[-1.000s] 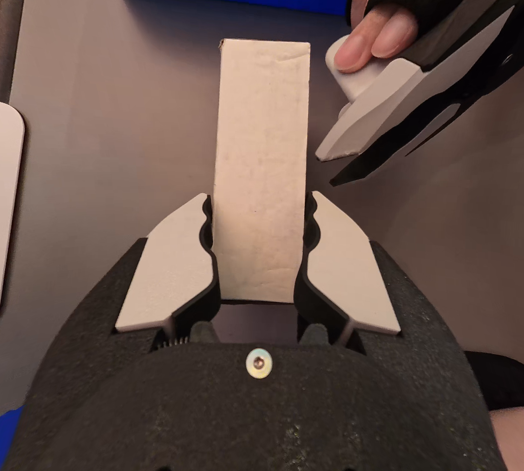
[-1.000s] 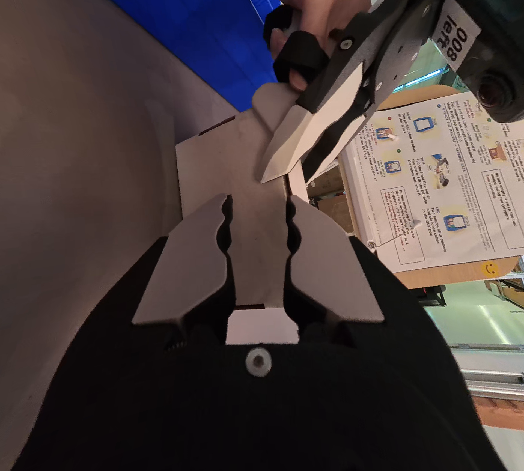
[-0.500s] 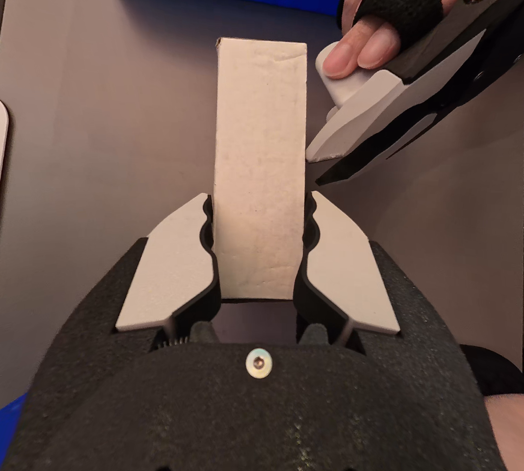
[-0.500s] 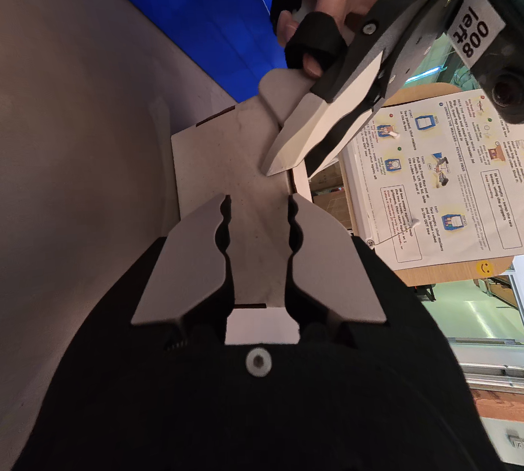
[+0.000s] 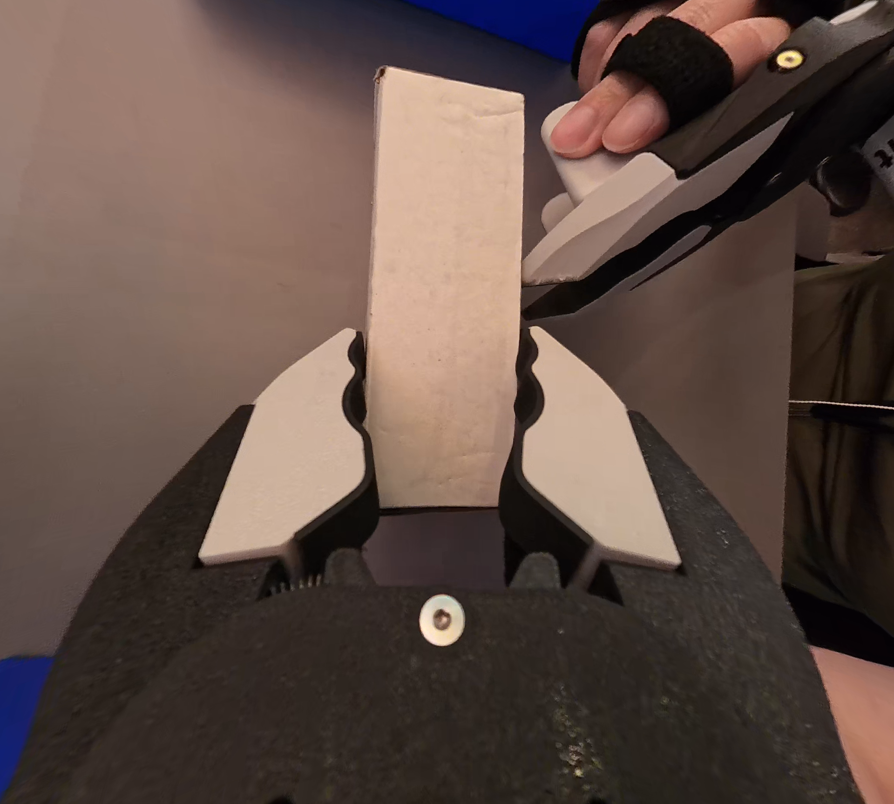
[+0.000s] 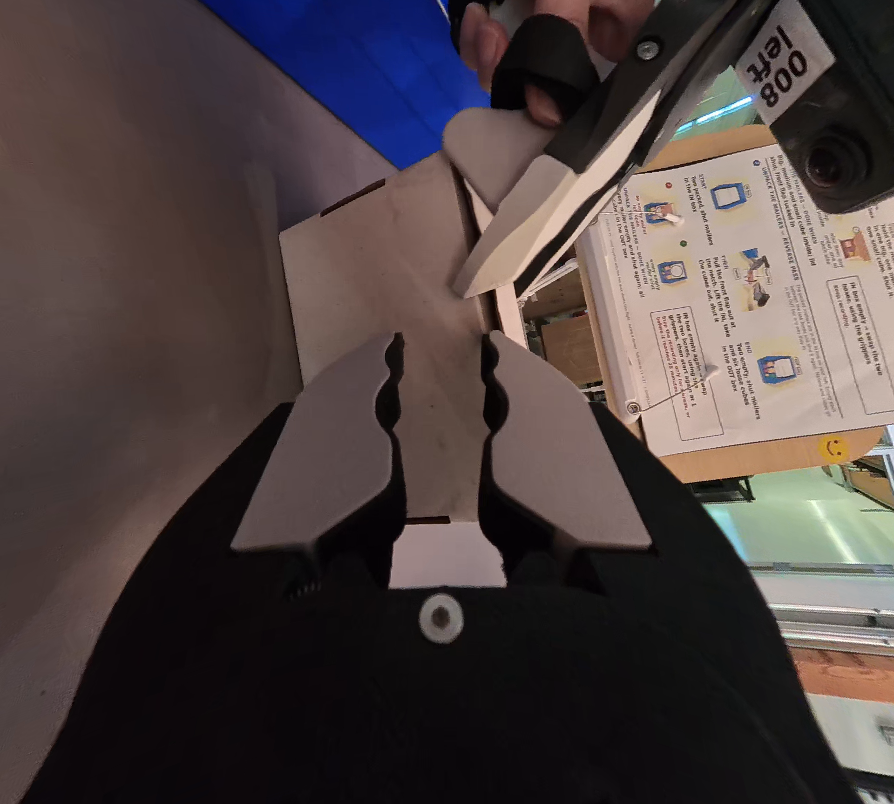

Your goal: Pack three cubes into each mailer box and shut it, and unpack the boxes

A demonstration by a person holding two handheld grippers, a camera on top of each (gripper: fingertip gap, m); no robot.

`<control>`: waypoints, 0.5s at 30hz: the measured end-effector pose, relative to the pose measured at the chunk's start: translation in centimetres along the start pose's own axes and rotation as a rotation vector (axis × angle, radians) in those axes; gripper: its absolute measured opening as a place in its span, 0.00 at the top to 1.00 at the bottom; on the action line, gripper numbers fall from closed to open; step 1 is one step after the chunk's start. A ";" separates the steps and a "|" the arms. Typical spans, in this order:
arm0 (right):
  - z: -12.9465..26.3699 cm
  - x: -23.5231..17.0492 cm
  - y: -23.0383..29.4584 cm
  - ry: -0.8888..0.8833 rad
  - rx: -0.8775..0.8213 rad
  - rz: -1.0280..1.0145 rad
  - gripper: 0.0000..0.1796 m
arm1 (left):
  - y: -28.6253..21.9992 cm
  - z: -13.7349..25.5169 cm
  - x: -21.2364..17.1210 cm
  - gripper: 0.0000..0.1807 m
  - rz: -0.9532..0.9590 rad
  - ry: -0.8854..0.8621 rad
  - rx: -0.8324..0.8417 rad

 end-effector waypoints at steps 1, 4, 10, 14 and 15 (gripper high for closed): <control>0.0 0.0 0.0 0.004 -0.002 0.016 0.82 | 0.0 0.0 0.0 0.67 0.011 -0.001 -0.008; 0.0 -0.1 0.0 0.018 -0.005 0.042 0.82 | 0.1 0.1 0.1 0.67 0.045 -0.012 -0.035; -0.1 0.0 0.1 0.034 -0.027 0.060 0.82 | 0.1 0.0 0.1 0.67 0.018 -0.001 -0.010; -0.2 0.0 0.2 0.045 -0.045 0.076 0.82 | -0.1 0.2 0.0 0.65 0.040 -0.022 -0.038; -0.3 -0.1 0.2 0.049 -0.038 0.063 0.82 | -0.2 0.5 -0.1 0.63 0.057 -0.025 -0.057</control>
Point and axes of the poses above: each gripper's, where its closed fingertips meet, z back along the fingers, x out of its top, y = z × x across the jaws, the point moved 3 cm from there along z, back along the fingers, and after that the axes turned 3 degrees about -y, right-handed, at the moved point
